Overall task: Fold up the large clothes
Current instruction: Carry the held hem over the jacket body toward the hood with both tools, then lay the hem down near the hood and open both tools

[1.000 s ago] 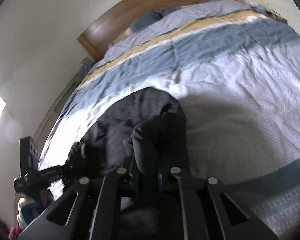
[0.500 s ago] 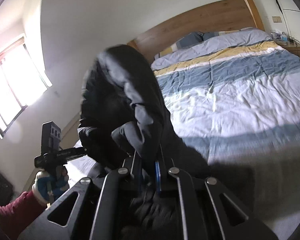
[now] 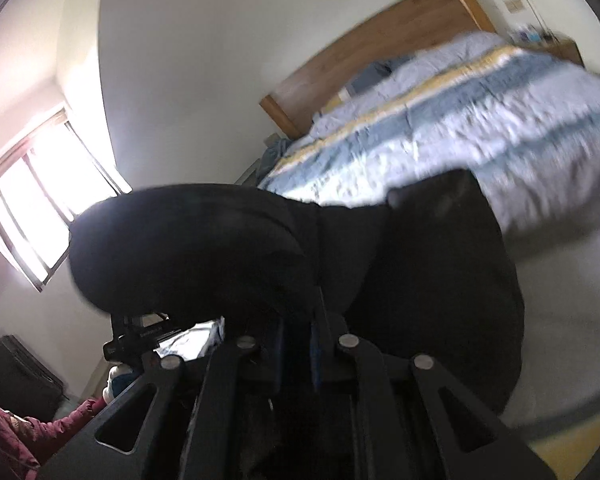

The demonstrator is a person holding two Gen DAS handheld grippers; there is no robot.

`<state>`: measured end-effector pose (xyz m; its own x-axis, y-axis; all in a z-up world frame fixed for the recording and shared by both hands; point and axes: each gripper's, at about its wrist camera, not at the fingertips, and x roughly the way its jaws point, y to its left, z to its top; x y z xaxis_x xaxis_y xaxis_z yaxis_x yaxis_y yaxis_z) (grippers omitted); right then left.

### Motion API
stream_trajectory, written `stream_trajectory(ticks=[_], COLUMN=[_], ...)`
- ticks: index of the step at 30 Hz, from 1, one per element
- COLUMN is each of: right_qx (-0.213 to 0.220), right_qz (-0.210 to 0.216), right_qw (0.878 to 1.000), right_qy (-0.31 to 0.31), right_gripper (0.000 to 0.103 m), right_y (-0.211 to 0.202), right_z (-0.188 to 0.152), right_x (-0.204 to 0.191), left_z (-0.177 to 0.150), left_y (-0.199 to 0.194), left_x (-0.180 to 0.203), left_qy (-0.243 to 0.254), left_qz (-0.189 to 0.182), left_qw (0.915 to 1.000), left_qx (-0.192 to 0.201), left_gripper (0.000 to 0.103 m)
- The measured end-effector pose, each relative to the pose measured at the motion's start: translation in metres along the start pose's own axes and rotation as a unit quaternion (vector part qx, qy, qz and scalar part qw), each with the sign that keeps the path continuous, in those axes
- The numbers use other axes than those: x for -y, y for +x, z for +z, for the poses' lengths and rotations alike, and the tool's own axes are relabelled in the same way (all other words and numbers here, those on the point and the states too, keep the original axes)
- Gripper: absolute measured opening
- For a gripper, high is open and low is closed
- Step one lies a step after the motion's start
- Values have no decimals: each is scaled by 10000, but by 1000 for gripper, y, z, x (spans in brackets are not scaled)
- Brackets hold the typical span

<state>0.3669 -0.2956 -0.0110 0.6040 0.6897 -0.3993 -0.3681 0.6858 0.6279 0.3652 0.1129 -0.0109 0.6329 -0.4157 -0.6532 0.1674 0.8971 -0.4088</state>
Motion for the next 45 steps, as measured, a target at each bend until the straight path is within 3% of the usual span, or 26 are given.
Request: stream_trajectory(ticks=[4,6,17,20,21,22,25,28,32,37,41,45], right_qx=[-547,-637,-654,-534,-470,-384,-251,-133,-44,-192,-514,-993], right_qz=[-672,-791,-1218,-1438,-1512,-1586,-1812,-1769,-1654,-1458,-1335,-1447], right_qw=[9962,9948,9901,9878,9870,9861,9820,9820,9810,9774,9744,9657], right_qy=[-83,-35,-239,-265,-278,-301,-475,-648,-1013,-1519,-1733,-1914], right_gripper=[10,10,12,33,42,43,45,48,54,58,58,58], right_y=[20,28,17,-3,-10,-20,-34,-35,-10,49,84,106], right_z=[-30,-35,-37,-35,-30,-27,-11,12,43,67,55,19], right_x=[24,34,23,18,17,15,8,-8,-35,-66,-67,-46], left_z=[-16,-19,-18,-19,-17,-14,0,22,54,79,68,31], left_y=[30,39,26,7,-1,-8,-31,-38,-29,6,37,65], left_x=[-6,-7,-1,-2,-2,-4,-5,2,16,41,55,49], left_qy=[88,91,-56,-4,13,14,-4,-28,9,127,444,645], left_qz=[364,485,649,654,675,689,675,655,618,448,510,608], left_qw=[9985,9977,9965,9968,9969,9970,9976,9978,9979,9988,9977,9953], left_qx=[-411,-472,-532,-467,-415,-351,-140,7,171,143,-75,-402], left_gripper=[6,5,8,20,29,37,47,56,60,60,60,60])
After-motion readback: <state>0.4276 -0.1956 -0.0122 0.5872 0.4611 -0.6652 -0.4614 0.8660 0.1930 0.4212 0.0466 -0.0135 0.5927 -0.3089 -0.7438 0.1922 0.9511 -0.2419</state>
